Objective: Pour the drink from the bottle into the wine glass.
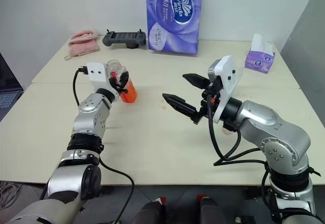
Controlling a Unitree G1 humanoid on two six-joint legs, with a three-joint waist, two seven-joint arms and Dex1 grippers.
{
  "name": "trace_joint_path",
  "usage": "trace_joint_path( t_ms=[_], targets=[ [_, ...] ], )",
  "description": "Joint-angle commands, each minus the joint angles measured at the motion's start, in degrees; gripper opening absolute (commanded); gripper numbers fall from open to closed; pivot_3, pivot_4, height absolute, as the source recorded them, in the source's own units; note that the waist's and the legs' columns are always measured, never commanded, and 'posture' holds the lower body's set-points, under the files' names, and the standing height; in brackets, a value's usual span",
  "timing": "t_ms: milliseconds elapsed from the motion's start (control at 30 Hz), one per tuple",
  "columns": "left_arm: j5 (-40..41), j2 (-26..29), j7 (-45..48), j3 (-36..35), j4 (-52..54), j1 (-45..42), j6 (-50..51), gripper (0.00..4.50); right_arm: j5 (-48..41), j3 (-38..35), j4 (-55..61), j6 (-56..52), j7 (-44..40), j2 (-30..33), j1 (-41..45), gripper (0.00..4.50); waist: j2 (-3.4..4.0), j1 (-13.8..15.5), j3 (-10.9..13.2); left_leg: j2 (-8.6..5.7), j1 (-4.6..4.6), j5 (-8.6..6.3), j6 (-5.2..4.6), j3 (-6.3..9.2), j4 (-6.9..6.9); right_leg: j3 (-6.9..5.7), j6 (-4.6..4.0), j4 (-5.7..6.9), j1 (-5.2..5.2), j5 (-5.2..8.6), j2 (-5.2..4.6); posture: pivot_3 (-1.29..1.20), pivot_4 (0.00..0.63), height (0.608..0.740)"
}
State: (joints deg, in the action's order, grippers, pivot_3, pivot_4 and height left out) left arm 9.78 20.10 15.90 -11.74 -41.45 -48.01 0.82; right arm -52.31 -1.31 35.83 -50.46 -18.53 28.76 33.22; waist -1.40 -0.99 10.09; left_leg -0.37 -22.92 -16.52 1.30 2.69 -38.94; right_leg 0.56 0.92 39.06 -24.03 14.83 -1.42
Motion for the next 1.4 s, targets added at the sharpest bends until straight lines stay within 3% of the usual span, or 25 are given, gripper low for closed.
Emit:
trace_joint_path(
  t_ms=[33,200,233,767,900,1067,1233,1400],
  targets=[
    [0.4,0.3,1.0,-0.4,-0.9,-1.9,-1.2,2.75,0.4,-0.7,1.9,0.7,0.6,0.0,0.5,4.5,0.0,0.0,0.0,0.0,0.0,0.0,0.0,0.0,0.0,0.0,0.0,0.0,0.0,0.0,0.0,0.0,0.15,0.74],
    [0.6,0.6,2.0,-0.2,0.5,-0.8,-0.4,4.39,1.8,-1.4,0.2,2.0,-1.2,0.7,-0.3,4.5,-0.01,0.0,0.0,0.0,0.0,0.0,0.0,-0.01,0.0,0.01,0.0,0.0,0.0,0.0,0.04,0.0,0.15,0.74],
    [0.6,0.6,2.1,-0.2,0.8,-0.6,-0.2,4.48,2.0,-1.5,0.0,2.1,-1.3,0.7,-0.3,4.5,0.0,-0.1,0.0,0.0,0.0,0.0,0.0,-0.01,0.0,0.01,0.0,0.0,0.0,0.0,0.05,0.0,0.15,0.74],
    [0.0,1.3,2.4,0.7,11.9,5.9,6.7,4.48,2.1,-1.2,0.2,1.9,-1.2,0.2,0.0,4.5,0.0,-0.2,0.0,0.02,0.0,0.0,0.0,-0.01,0.0,0.04,0.0,0.0,-0.01,0.0,0.05,0.0,0.15,0.74],
    [0.4,2.2,1.5,0.0,20.0,10.8,11.6,4.48,1.9,-1.8,1.2,1.6,-0.6,0.7,-1.2,4.5,0.0,-0.4,0.0,0.05,0.01,0.0,0.0,0.0,0.01,0.06,0.0,0.01,-0.01,0.0,0.01,0.0,0.15,0.74],
    [2.2,7.1,5.5,0.6,41.4,25.0,22.7,4.48,3.3,-2.1,3.7,1.6,1.8,1.1,-8.4,4.5,-0.02,-0.6,0.0,0.1,0.01,0.0,0.01,0.0,0.06,0.12,-0.01,-0.04,-0.02,0.0,-0.1,0.0,0.15,0.74],
    [11.0,11.5,17.0,2.1,54.5,30.1,27.9,4.48,15.5,-0.6,1.7,7.5,4.8,1.9,-19.0,4.5,-0.09,0.5,-0.1,0.05,0.03,0.0,0.01,0.02,0.03,0.03,-0.01,-0.02,0.03,0.0,-0.18,0.0,0.15,0.74],
    [18.4,10.2,25.6,7.7,60.6,28.9,30.9,4.48,33.0,-2.2,-15.5,20.8,11.8,0.6,-21.6,4.5,-0.12,1.0,-0.1,-0.02,0.47,0.0,0.0,-0.03,0.03,0.04,0.06,-0.18,0.56,0.0,0.05,0.0,0.15,0.74]
  ],
)
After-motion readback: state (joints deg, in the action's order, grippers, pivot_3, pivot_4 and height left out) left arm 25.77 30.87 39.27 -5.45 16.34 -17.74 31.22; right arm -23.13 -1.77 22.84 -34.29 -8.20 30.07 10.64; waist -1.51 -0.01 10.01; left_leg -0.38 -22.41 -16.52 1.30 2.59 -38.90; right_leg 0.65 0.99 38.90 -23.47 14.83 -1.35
